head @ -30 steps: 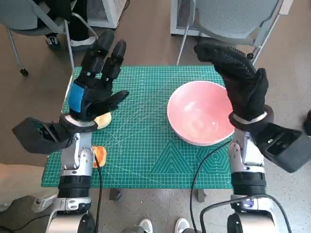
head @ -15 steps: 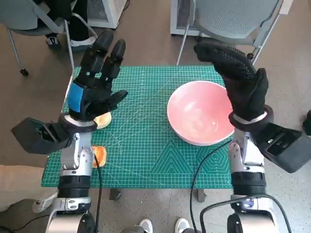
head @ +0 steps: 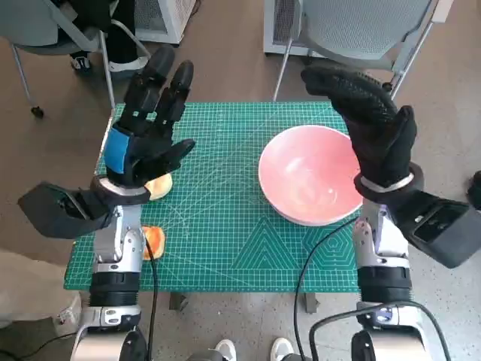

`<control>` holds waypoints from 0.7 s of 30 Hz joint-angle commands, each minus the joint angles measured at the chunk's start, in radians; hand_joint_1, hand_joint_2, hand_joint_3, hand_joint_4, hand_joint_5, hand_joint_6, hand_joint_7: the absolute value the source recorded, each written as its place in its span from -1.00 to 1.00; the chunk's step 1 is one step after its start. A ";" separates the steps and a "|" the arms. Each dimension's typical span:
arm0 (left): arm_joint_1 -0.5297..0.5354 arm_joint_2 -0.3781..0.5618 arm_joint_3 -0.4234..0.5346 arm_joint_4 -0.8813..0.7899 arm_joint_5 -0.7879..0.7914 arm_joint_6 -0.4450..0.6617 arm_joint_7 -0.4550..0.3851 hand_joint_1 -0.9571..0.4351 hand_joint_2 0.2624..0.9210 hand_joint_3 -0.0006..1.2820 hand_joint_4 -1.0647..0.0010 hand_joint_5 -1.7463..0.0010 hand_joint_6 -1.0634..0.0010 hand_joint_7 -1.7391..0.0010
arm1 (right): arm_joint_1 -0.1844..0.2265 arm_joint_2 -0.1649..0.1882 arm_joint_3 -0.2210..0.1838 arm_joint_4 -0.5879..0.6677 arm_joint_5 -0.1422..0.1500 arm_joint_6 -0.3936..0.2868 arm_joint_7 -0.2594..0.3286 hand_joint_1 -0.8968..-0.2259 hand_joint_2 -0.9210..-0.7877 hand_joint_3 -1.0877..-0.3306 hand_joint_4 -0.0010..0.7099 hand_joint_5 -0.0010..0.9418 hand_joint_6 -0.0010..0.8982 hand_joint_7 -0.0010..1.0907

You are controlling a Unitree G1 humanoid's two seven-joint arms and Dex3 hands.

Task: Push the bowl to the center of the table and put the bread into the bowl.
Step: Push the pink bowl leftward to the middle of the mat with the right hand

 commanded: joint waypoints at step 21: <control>0.020 0.026 0.015 -0.095 -0.015 0.028 0.009 -0.40 1.00 -0.63 0.89 1.00 0.91 0.67 | 0.018 0.014 0.004 0.010 0.005 -0.010 0.003 -0.35 -1.00 -0.30 -0.68 -1.00 -0.91 -0.33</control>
